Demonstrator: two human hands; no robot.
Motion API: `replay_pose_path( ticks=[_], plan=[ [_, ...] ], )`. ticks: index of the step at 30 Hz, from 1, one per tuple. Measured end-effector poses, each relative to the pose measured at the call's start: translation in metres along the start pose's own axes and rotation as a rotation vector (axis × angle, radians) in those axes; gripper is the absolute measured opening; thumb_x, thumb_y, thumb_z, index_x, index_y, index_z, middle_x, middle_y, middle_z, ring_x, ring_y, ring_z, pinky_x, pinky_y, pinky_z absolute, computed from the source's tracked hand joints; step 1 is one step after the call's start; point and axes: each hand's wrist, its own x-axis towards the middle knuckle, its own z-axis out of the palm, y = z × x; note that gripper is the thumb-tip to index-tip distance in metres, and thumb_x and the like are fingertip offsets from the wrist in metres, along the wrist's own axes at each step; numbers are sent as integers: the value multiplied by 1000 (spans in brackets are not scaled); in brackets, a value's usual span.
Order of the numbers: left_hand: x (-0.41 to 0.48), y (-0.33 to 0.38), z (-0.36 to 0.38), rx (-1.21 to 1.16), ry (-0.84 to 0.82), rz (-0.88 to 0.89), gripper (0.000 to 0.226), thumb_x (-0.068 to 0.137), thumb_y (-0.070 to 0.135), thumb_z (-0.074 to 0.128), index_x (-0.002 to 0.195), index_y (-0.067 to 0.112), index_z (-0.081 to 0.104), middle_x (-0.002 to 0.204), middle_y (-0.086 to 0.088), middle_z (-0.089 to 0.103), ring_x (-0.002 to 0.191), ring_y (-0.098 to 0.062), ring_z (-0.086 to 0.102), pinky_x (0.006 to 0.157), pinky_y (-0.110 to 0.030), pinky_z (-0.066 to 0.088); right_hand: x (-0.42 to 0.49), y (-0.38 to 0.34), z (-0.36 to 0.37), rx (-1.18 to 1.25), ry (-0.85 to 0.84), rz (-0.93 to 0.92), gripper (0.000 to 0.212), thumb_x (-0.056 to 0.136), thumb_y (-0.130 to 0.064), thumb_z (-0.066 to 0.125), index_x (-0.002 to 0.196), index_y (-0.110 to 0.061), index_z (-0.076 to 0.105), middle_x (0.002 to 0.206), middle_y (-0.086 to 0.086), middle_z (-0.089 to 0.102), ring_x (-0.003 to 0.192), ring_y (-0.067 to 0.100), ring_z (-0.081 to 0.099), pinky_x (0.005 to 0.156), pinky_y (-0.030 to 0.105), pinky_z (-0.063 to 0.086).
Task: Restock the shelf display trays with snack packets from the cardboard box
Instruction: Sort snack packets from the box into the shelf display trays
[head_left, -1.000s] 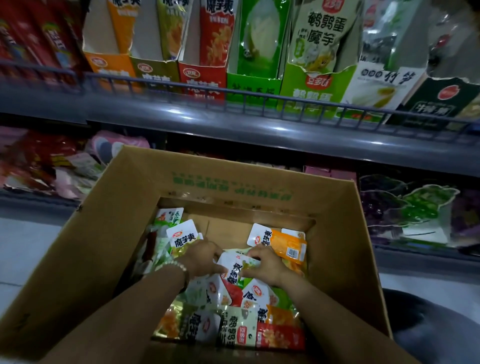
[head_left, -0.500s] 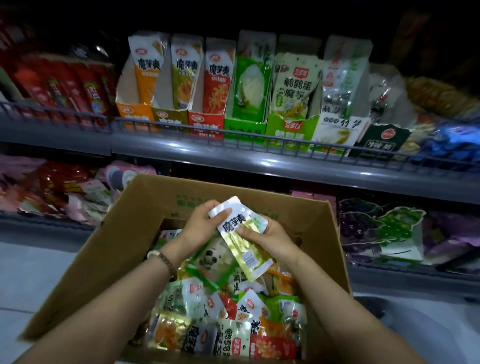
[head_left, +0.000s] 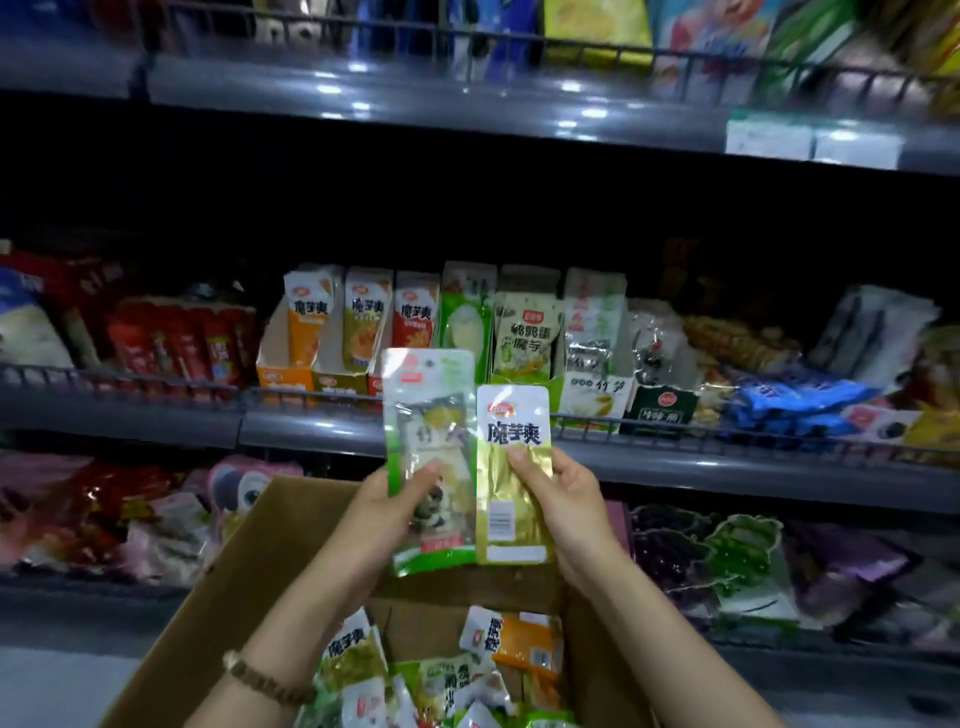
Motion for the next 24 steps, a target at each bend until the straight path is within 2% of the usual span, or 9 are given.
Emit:
replay_pose_path(
  ticks=[3,7,9,11,12,15,18,21,24],
  plan=[
    [-1,8,1,68,44,53,18,99,23,42,90,26,57,79,10,67,57,10,63,49,-5,45,-7,-5,3,-38,31,-36,13,87,-20,65,99,-18,69,94,1,75,93,20,69,85,34,53],
    [0,10,13,160,18,107,25,101,31,30,106,31,54,90,19,62,71,17,58,57,2,41,-7,-16,29,-111,67,-114,9,91,-19,61,88,-19,69,83,-4,74,77,6,68,67,18,50],
    [2,10,14,135,2,91,25,98,40,30,107,35,53,102,13,65,86,10,62,76,-8,48,-6,-19,47,-189,60,-130,12,93,-22,57,89,-19,68,86,-6,72,75,-3,64,66,14,47],
    [2,10,16,76,-16,74,31,90,52,31,113,41,48,115,11,60,106,-3,57,96,-26,45,-5,-22,69,-135,9,-84,25,94,-30,53,111,-18,66,105,-6,69,92,-2,63,76,14,47],
    [2,10,16,62,-20,84,37,86,56,33,118,43,45,118,14,56,111,-4,53,99,-28,41,-5,-23,78,-65,-16,-20,33,94,-36,50,120,-20,62,114,-7,66,102,2,60,84,17,47],
    [4,11,8,-52,19,81,39,85,46,47,123,36,47,115,12,61,107,-6,58,90,-24,46,-1,-30,98,172,-123,149,39,94,-50,38,115,-28,62,109,-6,69,101,10,64,85,26,50],
    [7,13,-21,-97,130,61,17,95,21,48,106,27,60,92,7,71,82,-5,69,63,-14,52,11,-35,110,335,-164,212,34,99,-35,39,120,-18,59,104,2,71,97,17,67,80,29,56],
    [10,18,-55,-41,225,59,11,92,21,57,100,22,65,89,-1,75,79,-14,72,62,-21,54,25,-38,116,109,-182,112,33,97,-20,49,130,-20,48,118,7,65,106,22,64,92,38,52],
    [13,27,-86,20,239,79,11,86,20,65,97,22,67,90,-3,75,81,-19,72,64,-29,56,39,-49,118,-66,-232,-56,50,94,-11,54,135,-33,35,116,0,64,102,16,64,81,30,57]
  ],
)
